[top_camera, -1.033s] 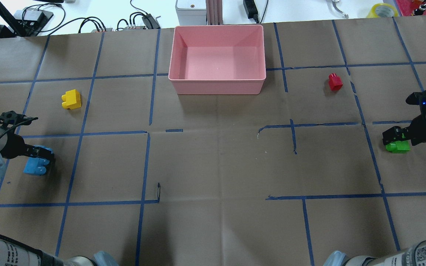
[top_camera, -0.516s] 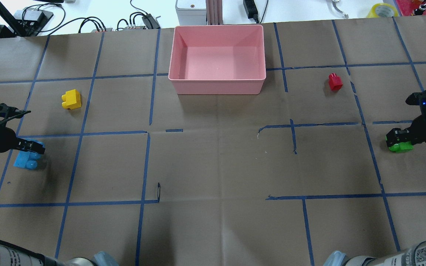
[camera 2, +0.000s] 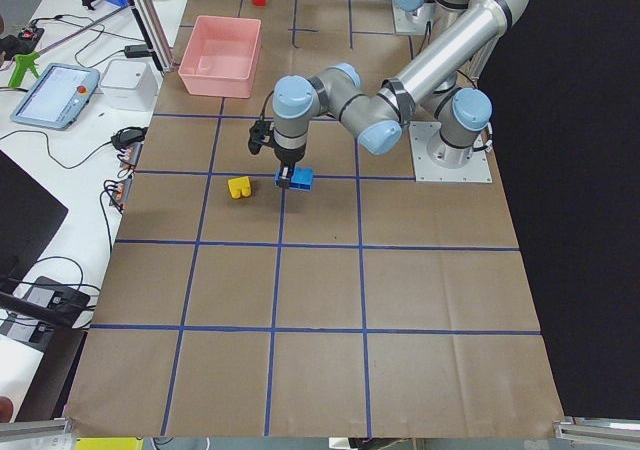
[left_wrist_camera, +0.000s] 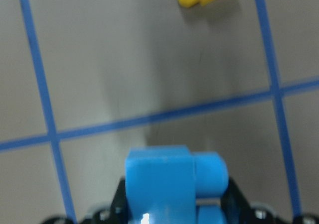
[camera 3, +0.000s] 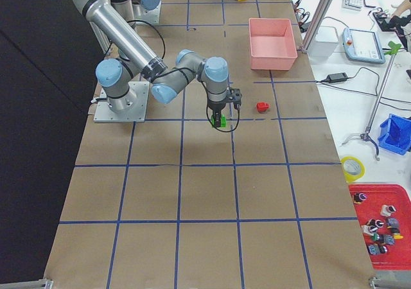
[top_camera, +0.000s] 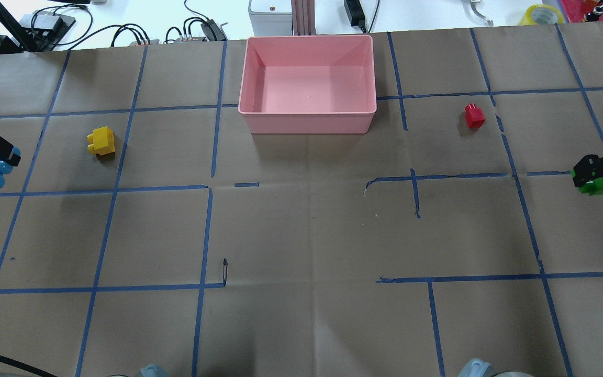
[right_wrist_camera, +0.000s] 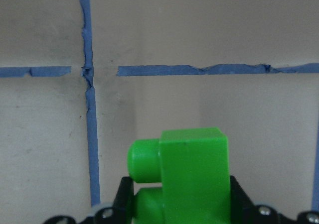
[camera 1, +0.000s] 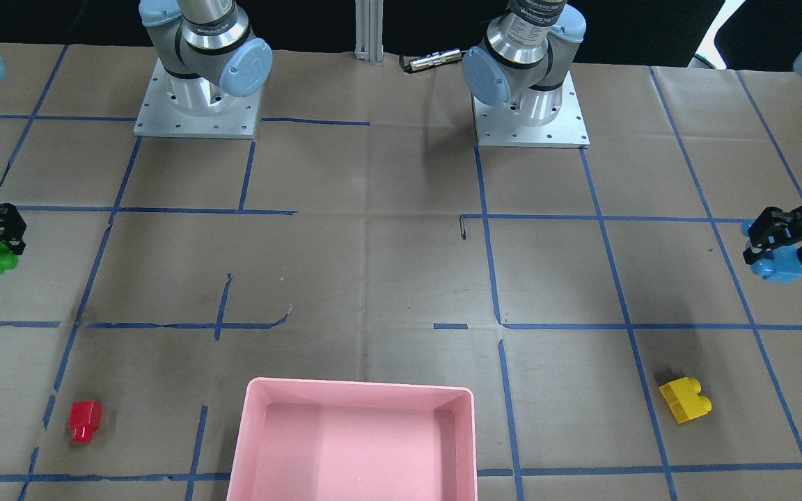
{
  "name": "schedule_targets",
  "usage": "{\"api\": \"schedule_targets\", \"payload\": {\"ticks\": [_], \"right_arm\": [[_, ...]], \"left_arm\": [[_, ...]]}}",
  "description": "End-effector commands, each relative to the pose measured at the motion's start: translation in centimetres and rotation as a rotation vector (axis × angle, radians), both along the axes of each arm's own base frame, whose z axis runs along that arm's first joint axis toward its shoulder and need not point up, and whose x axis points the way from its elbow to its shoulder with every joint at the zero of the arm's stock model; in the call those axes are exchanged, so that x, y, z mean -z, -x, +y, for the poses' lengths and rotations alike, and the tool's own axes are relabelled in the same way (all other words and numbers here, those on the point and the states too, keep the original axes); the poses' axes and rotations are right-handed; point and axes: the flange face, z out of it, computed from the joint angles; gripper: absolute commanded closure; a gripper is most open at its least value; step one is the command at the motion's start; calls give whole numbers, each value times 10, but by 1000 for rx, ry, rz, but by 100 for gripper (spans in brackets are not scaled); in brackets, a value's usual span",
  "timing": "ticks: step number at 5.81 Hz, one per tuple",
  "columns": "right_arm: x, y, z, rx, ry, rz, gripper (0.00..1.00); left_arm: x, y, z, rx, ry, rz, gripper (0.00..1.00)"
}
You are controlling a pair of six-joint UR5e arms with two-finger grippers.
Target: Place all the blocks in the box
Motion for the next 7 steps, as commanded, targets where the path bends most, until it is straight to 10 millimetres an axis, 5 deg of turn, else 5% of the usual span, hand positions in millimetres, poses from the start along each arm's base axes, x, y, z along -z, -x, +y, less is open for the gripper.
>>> {"api": "schedule_targets", "payload": {"ticks": [1, 3, 6, 7], "right_arm": [[-70, -101, -48, -232, 123, -135, 96], [-58, -220, -94, -411, 302, -597, 97], [-40, -326, -200, -668, 443, -619, 96], [-31, -359, -226, -736, 490, -613, 95]], "left_arm": [[-36, 30, -47, -20, -12, 0, 81], [-42, 94, -97, -89, 4, 5, 84], [-62, 235, -179, -162, -4, 18, 84], [-40, 276, -200, -197, -16, 29, 84]]}}
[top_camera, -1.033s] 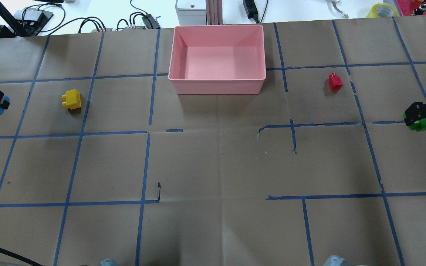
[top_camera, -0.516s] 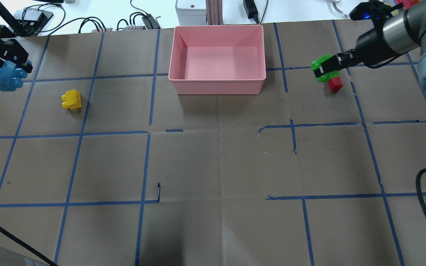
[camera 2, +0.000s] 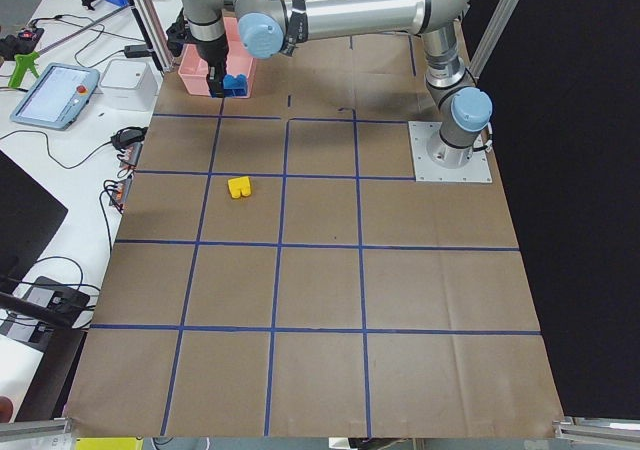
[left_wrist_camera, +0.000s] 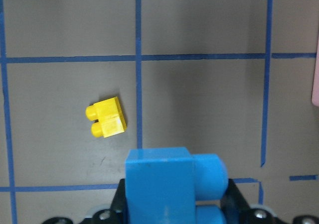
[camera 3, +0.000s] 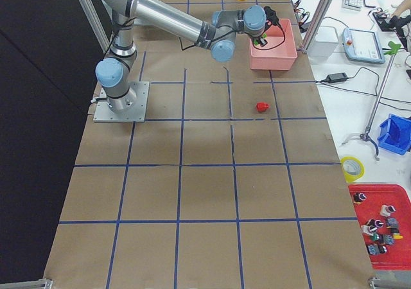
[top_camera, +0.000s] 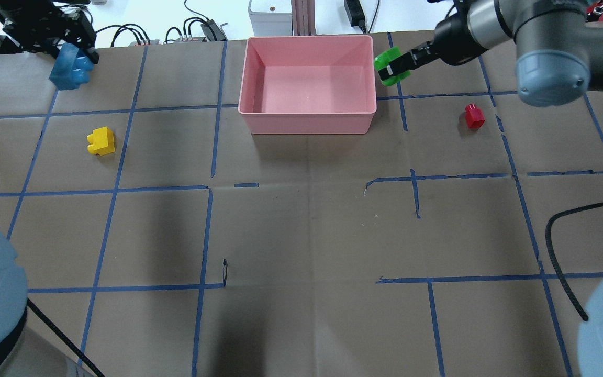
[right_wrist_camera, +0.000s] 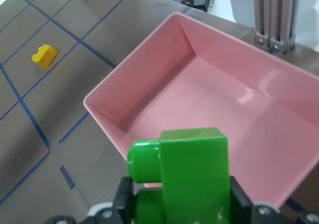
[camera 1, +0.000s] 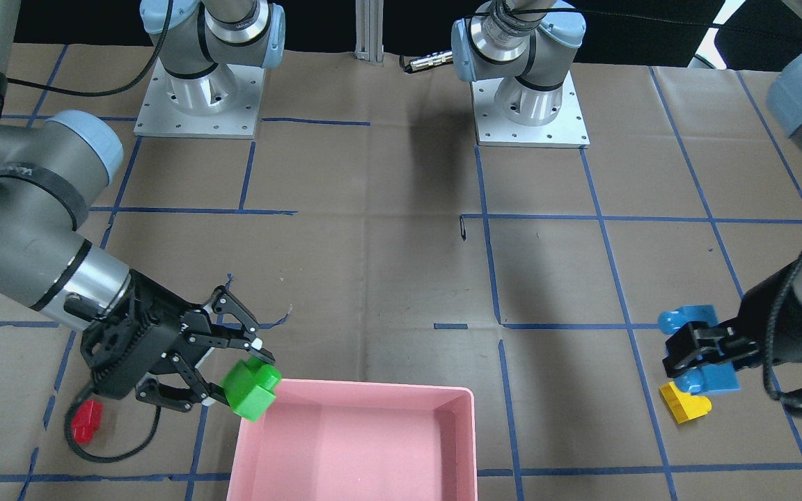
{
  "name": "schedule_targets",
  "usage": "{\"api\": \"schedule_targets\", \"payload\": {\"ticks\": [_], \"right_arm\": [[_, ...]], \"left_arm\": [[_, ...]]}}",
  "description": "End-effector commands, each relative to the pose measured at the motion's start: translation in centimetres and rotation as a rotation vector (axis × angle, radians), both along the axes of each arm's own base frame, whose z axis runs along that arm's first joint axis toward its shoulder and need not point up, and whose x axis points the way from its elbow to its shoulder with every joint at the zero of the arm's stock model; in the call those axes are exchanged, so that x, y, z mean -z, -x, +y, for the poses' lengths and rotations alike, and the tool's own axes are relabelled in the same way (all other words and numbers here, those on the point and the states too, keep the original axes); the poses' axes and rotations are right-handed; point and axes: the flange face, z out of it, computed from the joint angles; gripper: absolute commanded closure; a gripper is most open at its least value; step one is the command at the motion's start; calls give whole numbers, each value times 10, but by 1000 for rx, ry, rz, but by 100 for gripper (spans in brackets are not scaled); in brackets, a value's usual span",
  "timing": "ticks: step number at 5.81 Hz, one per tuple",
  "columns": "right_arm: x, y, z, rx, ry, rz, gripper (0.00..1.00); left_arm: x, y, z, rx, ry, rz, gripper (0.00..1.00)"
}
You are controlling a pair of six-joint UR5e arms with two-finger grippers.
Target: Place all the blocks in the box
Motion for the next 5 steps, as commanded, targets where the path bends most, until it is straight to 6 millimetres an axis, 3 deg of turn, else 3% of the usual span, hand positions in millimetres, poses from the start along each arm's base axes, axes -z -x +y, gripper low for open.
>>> {"api": "schedule_targets", "payload": {"ticks": [1, 2, 3, 5], "right_arm": [[19, -50, -35, -74, 74, -10, 88], [20, -54, -34, -84, 77, -5, 1], [24, -54, -34, -82, 69, 10, 0], [20, -47, -26, -81, 55, 39, 0]], "left_arm": [[28, 88, -31, -56, -10, 9, 84], [41, 121, -44, -65, -1, 9, 84], [57, 143, -51, -78, 7, 11, 84], [58, 145, -51, -78, 7, 13, 84]]}}
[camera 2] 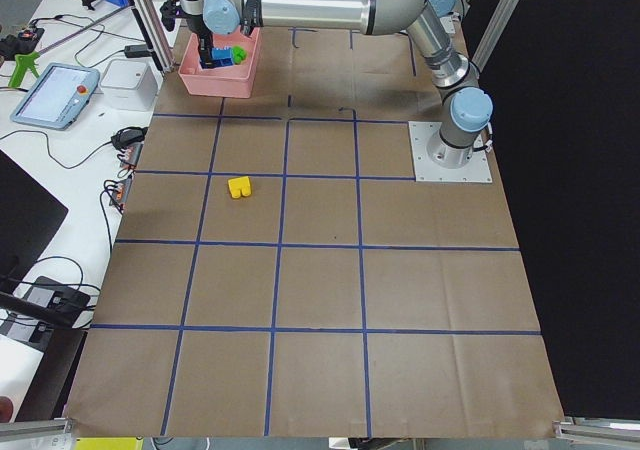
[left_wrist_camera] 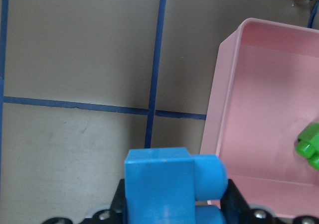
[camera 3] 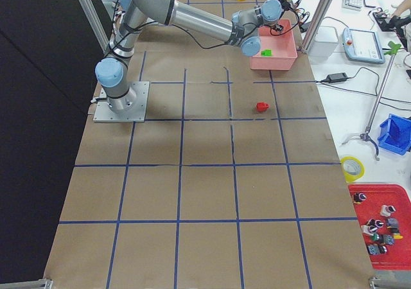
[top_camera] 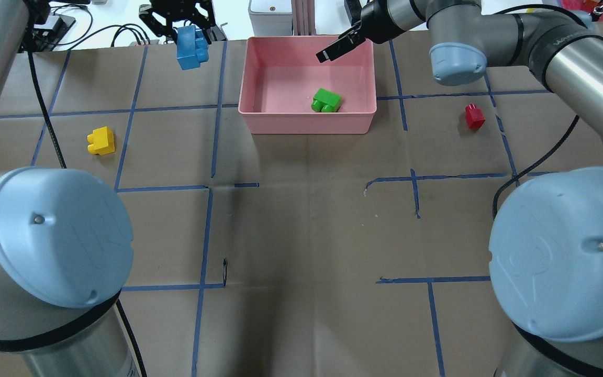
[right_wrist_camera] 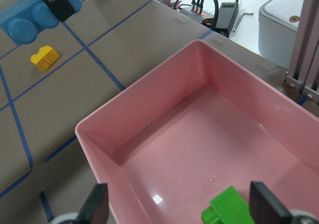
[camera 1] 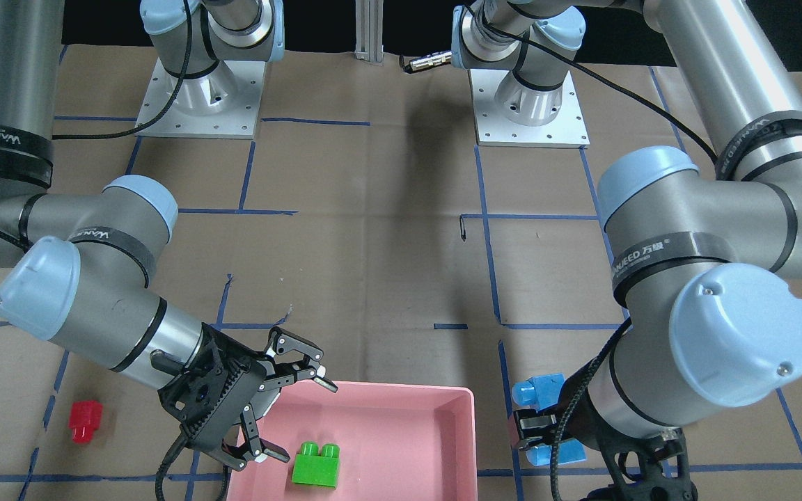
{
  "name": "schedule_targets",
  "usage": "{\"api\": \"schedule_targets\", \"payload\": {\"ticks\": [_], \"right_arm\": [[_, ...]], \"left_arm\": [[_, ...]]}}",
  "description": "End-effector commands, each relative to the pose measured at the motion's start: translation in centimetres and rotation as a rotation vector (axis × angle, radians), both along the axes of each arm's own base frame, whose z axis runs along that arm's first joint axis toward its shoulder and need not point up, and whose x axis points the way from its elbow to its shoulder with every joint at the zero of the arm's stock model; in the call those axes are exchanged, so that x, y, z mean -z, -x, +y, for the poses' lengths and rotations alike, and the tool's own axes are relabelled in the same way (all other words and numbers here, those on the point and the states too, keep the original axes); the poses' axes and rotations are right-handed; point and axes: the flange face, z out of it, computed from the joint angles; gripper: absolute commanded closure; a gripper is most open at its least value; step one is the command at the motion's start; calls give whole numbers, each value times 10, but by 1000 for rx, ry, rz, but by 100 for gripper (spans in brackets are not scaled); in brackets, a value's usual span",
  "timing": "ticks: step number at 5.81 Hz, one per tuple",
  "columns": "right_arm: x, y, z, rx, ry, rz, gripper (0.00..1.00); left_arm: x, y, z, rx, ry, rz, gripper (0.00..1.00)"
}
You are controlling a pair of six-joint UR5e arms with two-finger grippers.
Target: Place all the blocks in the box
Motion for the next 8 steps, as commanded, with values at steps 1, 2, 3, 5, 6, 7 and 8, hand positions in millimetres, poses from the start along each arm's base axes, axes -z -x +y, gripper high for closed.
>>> {"api": "schedule_targets", "payload": {"ticks": [1, 2, 3, 5, 6, 7, 8], "right_arm": [[-22, 47, 16, 34, -27, 140, 0], [-31, 124, 42, 141, -78, 301, 0], [-34, 161, 76, 242, -130, 403, 0], [-25, 222, 105, 633, -301, 544, 0], [-10, 232, 106, 810, -380, 603, 1], [20, 233, 99, 823, -430, 593, 3], [49, 238, 79, 842, -370, 581, 4]], "left_arm": [[2, 8, 0, -3, 4, 2, 84], [2, 27, 0, -35, 25, 8, 84], [17, 70, -1, -50, 35, 12, 84], [67, 139, -12, -78, 62, 20, 84], [114, 155, -23, -86, 69, 22, 84], [130, 160, -27, -83, 78, 24, 84], [134, 160, -26, -83, 71, 22, 65]]}}
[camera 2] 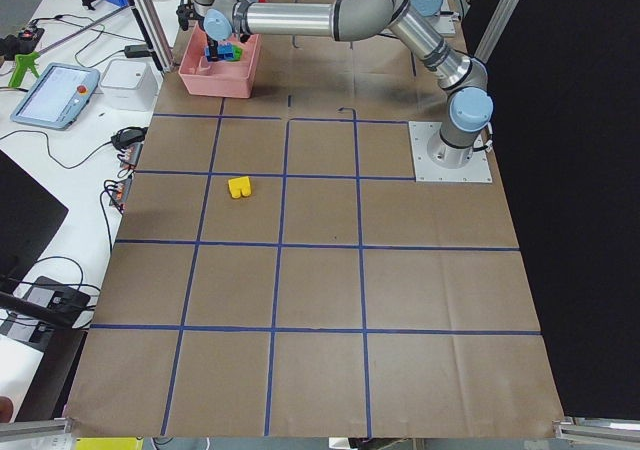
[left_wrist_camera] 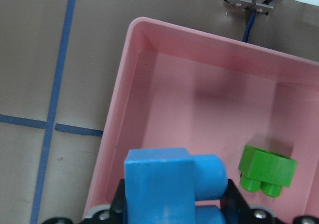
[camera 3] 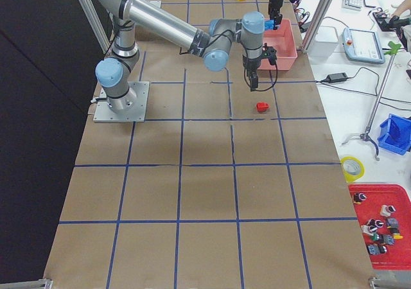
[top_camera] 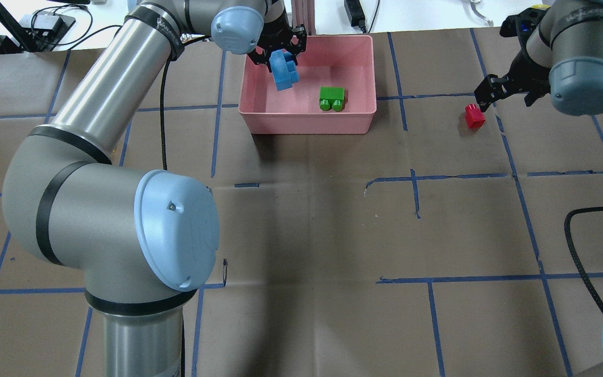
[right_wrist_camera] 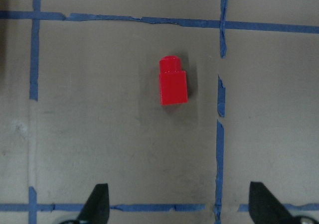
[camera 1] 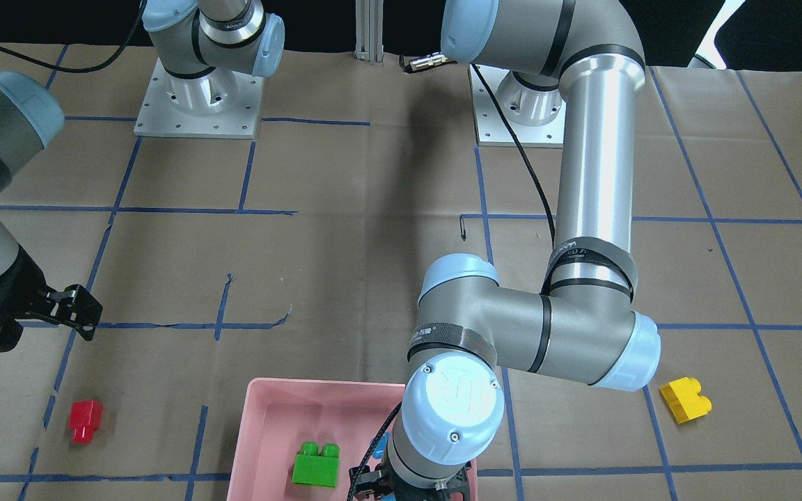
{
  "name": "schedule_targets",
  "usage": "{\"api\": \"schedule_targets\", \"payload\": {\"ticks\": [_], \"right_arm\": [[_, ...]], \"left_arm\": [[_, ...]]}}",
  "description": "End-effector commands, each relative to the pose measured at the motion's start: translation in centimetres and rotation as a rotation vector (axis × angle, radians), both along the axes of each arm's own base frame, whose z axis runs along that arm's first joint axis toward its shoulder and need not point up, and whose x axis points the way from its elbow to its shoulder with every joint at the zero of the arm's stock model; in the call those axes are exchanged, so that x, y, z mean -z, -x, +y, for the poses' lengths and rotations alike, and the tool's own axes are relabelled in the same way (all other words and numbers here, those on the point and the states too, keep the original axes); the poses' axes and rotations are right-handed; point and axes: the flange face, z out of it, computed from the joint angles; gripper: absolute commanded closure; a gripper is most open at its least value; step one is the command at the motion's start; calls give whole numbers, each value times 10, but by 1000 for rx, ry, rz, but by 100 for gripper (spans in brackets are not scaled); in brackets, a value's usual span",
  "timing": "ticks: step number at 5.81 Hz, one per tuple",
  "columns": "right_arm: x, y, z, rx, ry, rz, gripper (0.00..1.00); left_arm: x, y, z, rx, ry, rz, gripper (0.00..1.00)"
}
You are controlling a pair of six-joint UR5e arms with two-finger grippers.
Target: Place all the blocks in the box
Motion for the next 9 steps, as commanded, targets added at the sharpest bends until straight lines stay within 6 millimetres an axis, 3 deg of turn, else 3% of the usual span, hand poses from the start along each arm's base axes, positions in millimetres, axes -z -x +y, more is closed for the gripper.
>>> {"api": "schedule_targets", "payload": {"ticks": [1, 2, 3, 4, 5, 6, 7, 8, 9], "right_arm": [[57, 7, -28, 22, 29, 0, 4], [85, 6, -37, 12, 43, -33, 4], [112, 7, -48, 0, 47, -46, 4], [124, 9, -53, -1, 73, -39, 4], [133, 9, -52, 0, 60, -43, 4], [137, 8, -49, 0, 50, -46, 10], [139, 8, -46, -1, 33, -42, 43], [133, 7, -44, -2, 34, -34, 89], [131, 7, -44, -5, 35, -31, 95]], "left_arm": [[-1, 4, 2, 3, 9, 1, 7], [-17, 4, 4, 5, 28, 7, 1], [-71, -9, 11, -1, 79, 18, 1], [-118, -49, 22, -40, 57, 9, 1], [-167, -123, 30, -123, 41, 11, 1], [-190, -182, 47, -87, 7, -12, 1], [-201, -260, 65, -49, -11, -32, 1], [-190, -337, 83, -8, -46, -45, 1], [-169, -414, 98, 28, -80, -42, 1]]}}
